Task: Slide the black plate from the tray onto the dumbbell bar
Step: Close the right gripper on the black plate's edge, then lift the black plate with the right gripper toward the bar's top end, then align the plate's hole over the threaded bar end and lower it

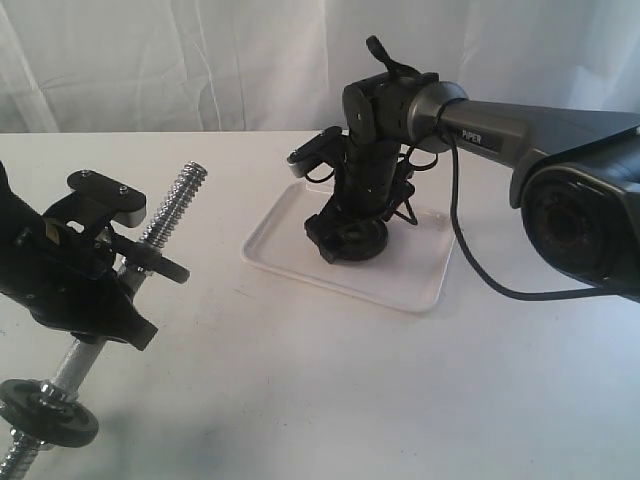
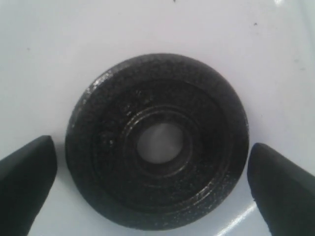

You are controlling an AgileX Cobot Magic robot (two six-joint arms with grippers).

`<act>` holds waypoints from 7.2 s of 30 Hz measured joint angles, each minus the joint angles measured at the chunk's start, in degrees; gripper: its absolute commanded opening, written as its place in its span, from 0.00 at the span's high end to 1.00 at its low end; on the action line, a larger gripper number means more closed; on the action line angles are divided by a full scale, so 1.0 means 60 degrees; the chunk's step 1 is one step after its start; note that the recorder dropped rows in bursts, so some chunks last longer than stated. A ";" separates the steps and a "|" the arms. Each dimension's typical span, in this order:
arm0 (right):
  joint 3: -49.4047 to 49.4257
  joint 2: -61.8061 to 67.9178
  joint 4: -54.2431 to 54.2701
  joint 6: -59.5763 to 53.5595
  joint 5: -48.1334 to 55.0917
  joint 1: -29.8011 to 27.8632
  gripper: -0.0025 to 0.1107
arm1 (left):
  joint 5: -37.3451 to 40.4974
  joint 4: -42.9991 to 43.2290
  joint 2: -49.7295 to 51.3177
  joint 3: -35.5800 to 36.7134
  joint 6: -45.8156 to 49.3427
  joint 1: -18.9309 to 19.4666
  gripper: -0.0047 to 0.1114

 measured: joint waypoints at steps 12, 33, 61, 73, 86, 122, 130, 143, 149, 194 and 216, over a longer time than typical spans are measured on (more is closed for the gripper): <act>0.0000 -0.0018 0.0077 -0.0125 -0.0078 0.0000 0.05 | -0.0042 0.0000 0.0000 0.0000 0.0000 0.0000 0.96; -0.0136 0.0398 0.0947 -0.0123 -0.0305 -0.0072 0.05 | -0.0042 0.0000 0.0000 0.0000 0.0000 0.0000 0.96; -0.0288 0.0556 0.0973 0.0280 0.0035 -0.0053 0.05 | -0.0042 0.0000 0.0000 0.0000 0.0000 0.0000 0.96; -0.0288 0.0556 0.0874 0.0513 0.0184 -0.0041 0.50 | -0.0042 0.0000 0.0000 0.0000 0.0000 0.0000 0.96; -0.0288 0.0496 0.0768 0.1104 0.0640 -0.0033 0.98 | -0.0042 0.0000 0.0000 0.0000 0.0000 0.0000 0.96; 0.0221 -0.1811 0.8539 -0.1198 0.1977 -0.1936 0.98 | 0.0042 -0.0296 0.0000 0.0000 0.0927 0.0000 0.96; 0.0221 -0.2744 0.9409 -0.1228 0.1996 -0.1879 0.98 | 0.0120 -0.0277 0.0000 0.0000 0.1243 0.0000 0.96; 0.0221 -0.2744 0.9372 -0.0980 0.2084 -0.0891 0.98 | 0.0171 -0.0297 0.0000 0.0000 0.1519 0.0000 0.96; 0.0289 -0.2744 0.9372 -0.0958 0.2040 -0.0870 0.98 | 0.0171 -0.0297 0.0000 0.0000 0.1517 0.0000 0.96; 0.1249 -0.3029 0.9517 -0.1463 0.1959 -0.0758 0.98 | 0.0445 -0.1653 0.0000 0.0000 0.3668 0.0000 0.96; 0.1460 -0.3249 0.9425 -0.1339 0.1920 -0.0775 0.98 | 0.0461 -0.1657 -0.0436 0.0039 0.3930 0.0000 0.96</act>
